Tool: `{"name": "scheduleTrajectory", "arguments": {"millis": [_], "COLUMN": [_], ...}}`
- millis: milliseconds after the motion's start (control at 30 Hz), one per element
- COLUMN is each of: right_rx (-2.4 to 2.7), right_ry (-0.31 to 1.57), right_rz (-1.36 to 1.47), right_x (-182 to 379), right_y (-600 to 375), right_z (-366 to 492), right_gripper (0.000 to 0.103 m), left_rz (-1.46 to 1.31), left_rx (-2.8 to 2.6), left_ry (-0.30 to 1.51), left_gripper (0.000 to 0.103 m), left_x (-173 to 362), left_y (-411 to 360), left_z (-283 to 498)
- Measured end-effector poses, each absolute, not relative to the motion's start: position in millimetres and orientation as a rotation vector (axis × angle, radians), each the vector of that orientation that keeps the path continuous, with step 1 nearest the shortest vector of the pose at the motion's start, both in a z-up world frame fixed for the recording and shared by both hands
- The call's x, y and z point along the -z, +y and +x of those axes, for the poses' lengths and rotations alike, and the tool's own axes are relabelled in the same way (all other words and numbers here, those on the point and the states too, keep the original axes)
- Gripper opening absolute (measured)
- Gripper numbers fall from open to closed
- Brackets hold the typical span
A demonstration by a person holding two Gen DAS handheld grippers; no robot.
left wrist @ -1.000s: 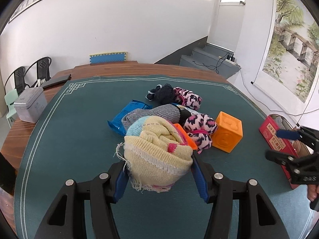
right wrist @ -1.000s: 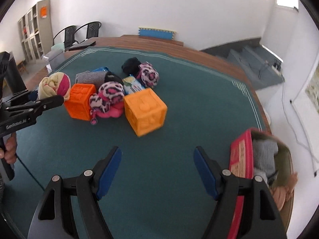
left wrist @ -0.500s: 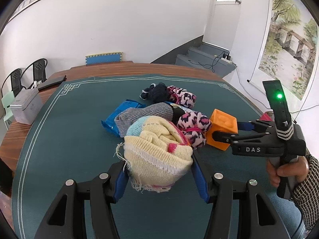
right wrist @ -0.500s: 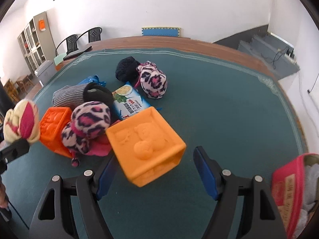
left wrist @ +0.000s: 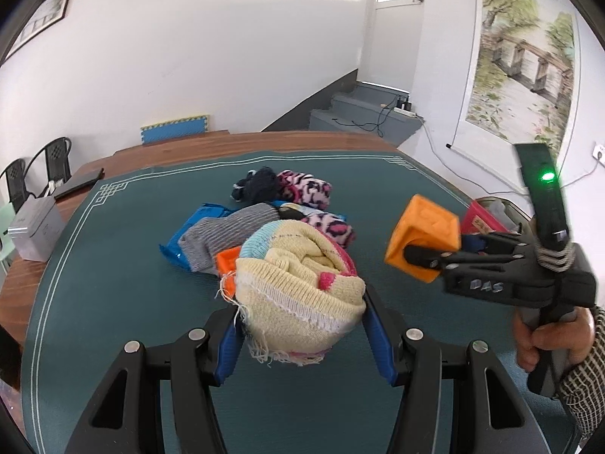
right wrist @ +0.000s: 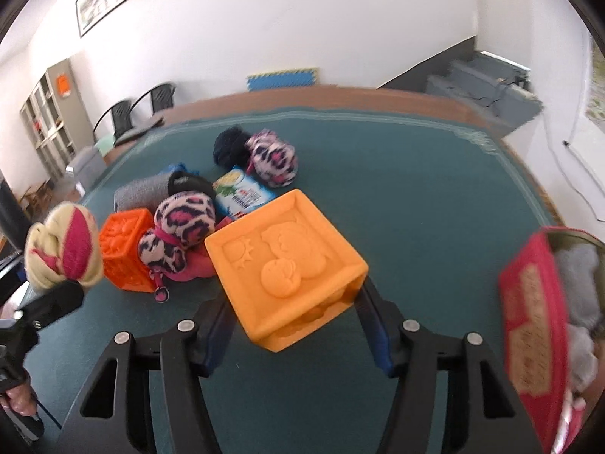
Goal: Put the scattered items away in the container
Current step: 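Carry the cube and hat into the tin and open both grippers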
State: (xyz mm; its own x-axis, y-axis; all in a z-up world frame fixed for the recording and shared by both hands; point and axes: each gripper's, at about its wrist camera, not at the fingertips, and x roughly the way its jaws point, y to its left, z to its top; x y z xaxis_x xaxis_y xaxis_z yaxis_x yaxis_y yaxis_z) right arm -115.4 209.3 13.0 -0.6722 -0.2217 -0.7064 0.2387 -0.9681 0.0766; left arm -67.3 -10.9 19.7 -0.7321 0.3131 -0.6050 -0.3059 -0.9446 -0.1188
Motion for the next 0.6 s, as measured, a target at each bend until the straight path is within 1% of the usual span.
{"name": "scheduleTrajectory", "arguments": {"millis": [100,200,367,600], "right_rx": [2.728,2.832,3.036,3.243], "right_ry": [-0.016,-0.022,-0.112,-0.22], "right_rz": [1.062,0.994,0.896,0.92], "right_x": [-27.1,-40.8,-64.0,-77.3], "right_y": [223.6,237.6,295.3,389.4], "right_z": [-94.6,-69.9,-19.7,22.6], "right_gripper": [0.064,0.064,0.064,0.065], "left_rz": [-0.914,-0.903,-0.884,-0.905], "left_rx": [-2.638,-2.625,-2.617,-2.531], "left_ry": [0.001,0.019,0.042,0.074], "left_gripper": [0.059,0.059,0.059,0.059], "left_x": [-20.9,-22.4,-27.2,-30.2], "left_y": [-4.3,2.4,12.2,53.1], "left_z": [-62.7,-58.4,-52.8,-47.3]}}
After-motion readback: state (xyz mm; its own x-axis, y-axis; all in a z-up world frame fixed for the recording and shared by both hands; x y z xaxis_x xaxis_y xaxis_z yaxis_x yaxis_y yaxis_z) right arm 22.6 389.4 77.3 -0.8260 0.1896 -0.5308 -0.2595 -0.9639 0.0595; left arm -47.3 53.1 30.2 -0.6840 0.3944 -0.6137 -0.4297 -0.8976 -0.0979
